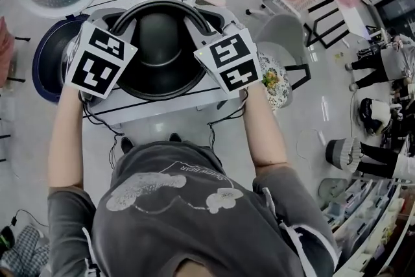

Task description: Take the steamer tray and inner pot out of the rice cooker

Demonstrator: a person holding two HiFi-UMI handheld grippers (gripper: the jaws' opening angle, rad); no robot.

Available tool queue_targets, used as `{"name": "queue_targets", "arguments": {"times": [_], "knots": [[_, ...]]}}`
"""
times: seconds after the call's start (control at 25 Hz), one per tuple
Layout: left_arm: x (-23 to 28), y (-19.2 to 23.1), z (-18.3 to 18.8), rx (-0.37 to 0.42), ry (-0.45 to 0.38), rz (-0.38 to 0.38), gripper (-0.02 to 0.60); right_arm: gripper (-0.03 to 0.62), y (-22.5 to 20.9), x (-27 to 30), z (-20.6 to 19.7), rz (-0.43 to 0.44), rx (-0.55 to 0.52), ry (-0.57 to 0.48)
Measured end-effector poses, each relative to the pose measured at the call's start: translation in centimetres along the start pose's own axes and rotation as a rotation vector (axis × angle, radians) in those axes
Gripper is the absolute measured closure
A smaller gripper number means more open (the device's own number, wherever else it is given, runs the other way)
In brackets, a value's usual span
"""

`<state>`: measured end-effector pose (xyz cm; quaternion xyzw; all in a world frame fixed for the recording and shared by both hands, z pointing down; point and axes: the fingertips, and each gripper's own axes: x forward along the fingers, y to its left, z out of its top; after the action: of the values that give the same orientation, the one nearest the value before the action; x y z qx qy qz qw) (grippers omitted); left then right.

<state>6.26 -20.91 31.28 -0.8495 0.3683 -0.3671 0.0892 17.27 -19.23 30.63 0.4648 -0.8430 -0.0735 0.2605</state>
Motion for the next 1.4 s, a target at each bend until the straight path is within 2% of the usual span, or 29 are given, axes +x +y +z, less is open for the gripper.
{"name": "queue_targets", "arguments": {"times": [0.08, 0.16, 0.32, 0.44, 0.6, 0.8, 0.96, 1.12, 1.24, 1.4], "knots": [[1.2, -1.1, -0.8, 0.018, 0.032, 0.033, 0.531, 0.516, 0.4, 0.6, -2.3, 0.031, 0.025, 0.029], [2.3, -2.0, -2.0, 0.012, 0.075, 0.029, 0.531, 0.517, 1.0, 1.2, -4.2, 0.070, 0.040, 0.055], [3.6, -4.2, -5.1, -0.098, 0.154, -0.068, 0.531, 0.517, 2.5, 2.3, -6.7, 0.158, 0.060, 0.096], [4.3, -5.6, -7.2, -0.142, 0.207, -0.089, 0.531, 0.517, 4.0, 3.2, -8.7, 0.225, 0.069, 0.139], [5.6, -6.8, -8.1, -0.163, 0.213, -0.103, 0.531, 0.517, 5.4, 4.2, -11.3, 0.292, 0.092, 0.170], [6.9, -8.5, -10.9, -0.302, 0.286, -0.175, 0.531, 0.516, 5.7, 5.3, -13.0, 0.360, 0.123, 0.201], [10.4, -8.8, -11.7, -0.374, 0.299, -0.211, 0.531, 0.514, 4.5, 7.9, -15.5, 0.394, 0.158, 0.231], [11.6, -8.5, -12.6, -0.372, 0.310, -0.220, 0.528, 0.513, 4.5, 9.0, -16.1, 0.419, 0.170, 0.266], [11.4, -8.1, -12.4, -0.366, 0.328, -0.200, 0.525, 0.510, 4.6, 9.1, -16.2, 0.421, 0.168, 0.288], [12.5, -8.2, -12.6, -0.415, 0.353, -0.175, 0.520, 0.505, 4.2, 9.5, -17.3, 0.416, 0.151, 0.323]]}}
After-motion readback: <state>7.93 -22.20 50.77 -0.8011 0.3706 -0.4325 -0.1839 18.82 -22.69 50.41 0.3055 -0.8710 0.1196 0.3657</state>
